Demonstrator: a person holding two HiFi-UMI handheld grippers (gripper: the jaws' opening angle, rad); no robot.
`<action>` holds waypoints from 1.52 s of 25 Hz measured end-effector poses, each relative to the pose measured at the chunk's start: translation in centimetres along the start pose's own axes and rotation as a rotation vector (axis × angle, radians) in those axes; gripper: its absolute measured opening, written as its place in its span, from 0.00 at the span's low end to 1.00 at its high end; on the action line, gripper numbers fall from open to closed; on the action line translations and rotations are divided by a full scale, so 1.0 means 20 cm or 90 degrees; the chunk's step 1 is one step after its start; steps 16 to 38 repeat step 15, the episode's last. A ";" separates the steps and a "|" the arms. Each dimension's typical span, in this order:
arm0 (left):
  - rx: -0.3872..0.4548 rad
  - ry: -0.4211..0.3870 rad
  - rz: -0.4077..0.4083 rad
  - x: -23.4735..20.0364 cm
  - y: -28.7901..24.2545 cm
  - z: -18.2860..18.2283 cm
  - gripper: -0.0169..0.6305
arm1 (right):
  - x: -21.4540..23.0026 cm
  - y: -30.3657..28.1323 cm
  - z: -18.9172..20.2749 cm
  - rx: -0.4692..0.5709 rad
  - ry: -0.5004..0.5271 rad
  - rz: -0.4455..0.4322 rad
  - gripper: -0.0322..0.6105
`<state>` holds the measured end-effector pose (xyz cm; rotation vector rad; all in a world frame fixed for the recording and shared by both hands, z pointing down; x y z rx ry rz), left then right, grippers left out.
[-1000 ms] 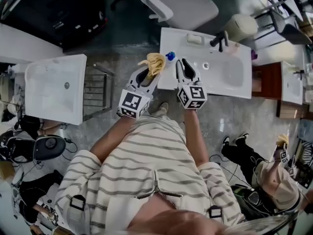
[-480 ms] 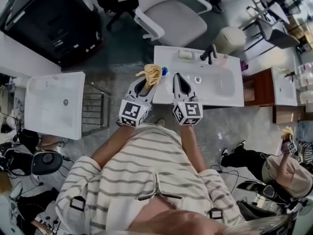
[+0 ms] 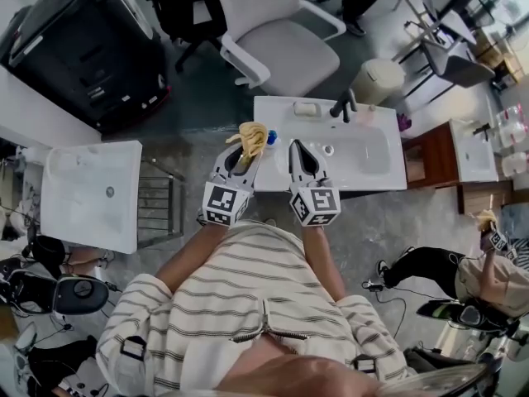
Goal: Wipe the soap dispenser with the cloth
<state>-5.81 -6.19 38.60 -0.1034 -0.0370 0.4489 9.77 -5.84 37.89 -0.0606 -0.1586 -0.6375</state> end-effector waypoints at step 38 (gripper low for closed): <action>0.006 -0.015 0.004 0.00 0.01 0.01 0.20 | -0.02 0.02 0.01 0.012 -0.009 0.006 0.03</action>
Point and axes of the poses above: the fingertips, and each gripper's own axes: y backward along the fingers, x to its right, z out of its underside, the point moved 6 cm from there along y, backward along the fingers, and after that the axes turned 12 degrees about -z, right-handed, at the moved point
